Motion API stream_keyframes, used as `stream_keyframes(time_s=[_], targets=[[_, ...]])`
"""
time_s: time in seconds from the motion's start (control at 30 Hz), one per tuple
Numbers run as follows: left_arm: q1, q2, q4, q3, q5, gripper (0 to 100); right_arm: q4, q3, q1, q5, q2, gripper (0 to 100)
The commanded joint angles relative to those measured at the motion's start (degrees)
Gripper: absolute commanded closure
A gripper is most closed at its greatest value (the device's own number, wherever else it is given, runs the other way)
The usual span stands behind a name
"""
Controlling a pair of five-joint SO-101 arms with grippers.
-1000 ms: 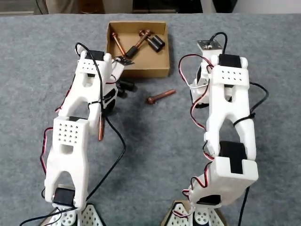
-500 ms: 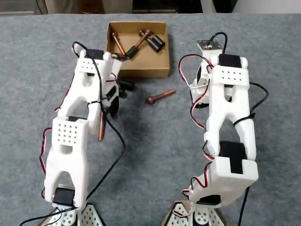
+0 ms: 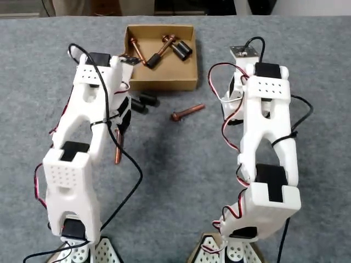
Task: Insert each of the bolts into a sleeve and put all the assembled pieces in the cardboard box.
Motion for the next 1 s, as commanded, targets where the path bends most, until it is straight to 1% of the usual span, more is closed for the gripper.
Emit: stream_keyframes(time_s=[0.0, 0.13, 0.23, 0.4, 0.67, 0.87, 0.97], targets=[[-1.8, -5.5, -7.0, 5.5, 8.4, 84, -0.7, -2.4, -2.7, 0.3, -0.4, 97.1], [-1.7, -8.1, -11.7, 12.2, 13.8, 84, -0.7, -2.6, -4.4, 0.3, -0.4, 97.1], [-1.7, -10.3, -15.5, 17.1, 15.6, 84, -0.7, -2.6, -4.5, 0.3, -0.4, 97.1], [-1.7, -14.0, -21.5, 24.0, 15.6, 84, -0.7, -2.6, -4.4, 0.3, -0.4, 97.1], [-1.8, -14.5, -31.4, 31.6, 15.6, 84, -0.7, -2.6, -4.4, 0.3, -0.4, 97.1], [-1.8, -14.3, -35.3, 32.4, 15.6, 84, -0.7, -2.6, -4.4, 0.3, -0.4, 97.1], [-1.5, -14.3, -35.9, 32.4, 15.6, 84, -0.7, -2.6, -4.4, 0.3, -0.4, 97.1]])
